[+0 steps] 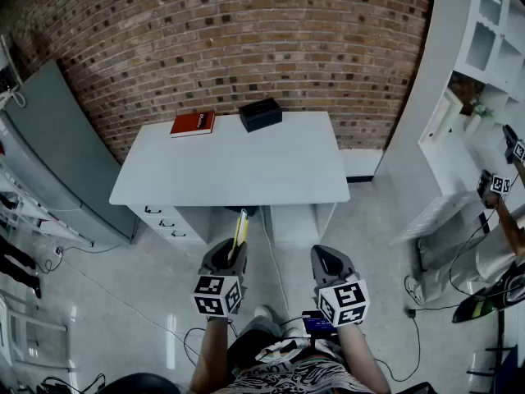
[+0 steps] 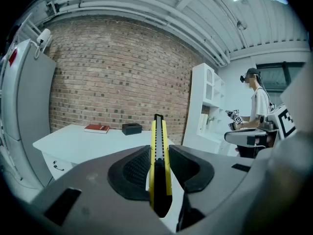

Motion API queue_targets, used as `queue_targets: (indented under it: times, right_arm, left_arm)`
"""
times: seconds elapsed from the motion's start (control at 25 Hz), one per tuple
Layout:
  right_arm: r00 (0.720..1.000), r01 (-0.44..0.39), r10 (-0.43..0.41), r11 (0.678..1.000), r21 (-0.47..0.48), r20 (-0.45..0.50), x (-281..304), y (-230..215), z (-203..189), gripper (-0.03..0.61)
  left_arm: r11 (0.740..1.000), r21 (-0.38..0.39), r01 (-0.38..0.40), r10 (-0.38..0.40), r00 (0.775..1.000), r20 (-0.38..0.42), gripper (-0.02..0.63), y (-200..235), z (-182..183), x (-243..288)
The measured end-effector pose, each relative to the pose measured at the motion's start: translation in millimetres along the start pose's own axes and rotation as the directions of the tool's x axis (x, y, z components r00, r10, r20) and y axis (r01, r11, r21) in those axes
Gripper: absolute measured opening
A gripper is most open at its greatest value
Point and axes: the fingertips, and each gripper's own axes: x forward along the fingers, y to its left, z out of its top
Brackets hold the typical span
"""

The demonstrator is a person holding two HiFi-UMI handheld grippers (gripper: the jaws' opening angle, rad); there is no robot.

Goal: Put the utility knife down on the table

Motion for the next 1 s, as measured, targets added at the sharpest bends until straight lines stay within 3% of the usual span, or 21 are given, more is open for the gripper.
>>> queue_targets:
  times: [0.64,1.0]
  right_arm:
    - [1.000,-0.025,0.025,1.000,0.008,0.014,8.3,-9.6,1.7,0.000]
    - [1.000,-0.020,0.021,0.999,0.029,-0.013,68.0,-47.0,-1.2,0.000]
  left_arm:
    - [1.000,-0.008,-0.030,0.030,1.000,-0.002,0.120,1.6,-1.4,-1.1]
    - [0.999,-0.034,-0.028,0.027,1.000,-0.011,0.120,26.2,4.2,62.0]
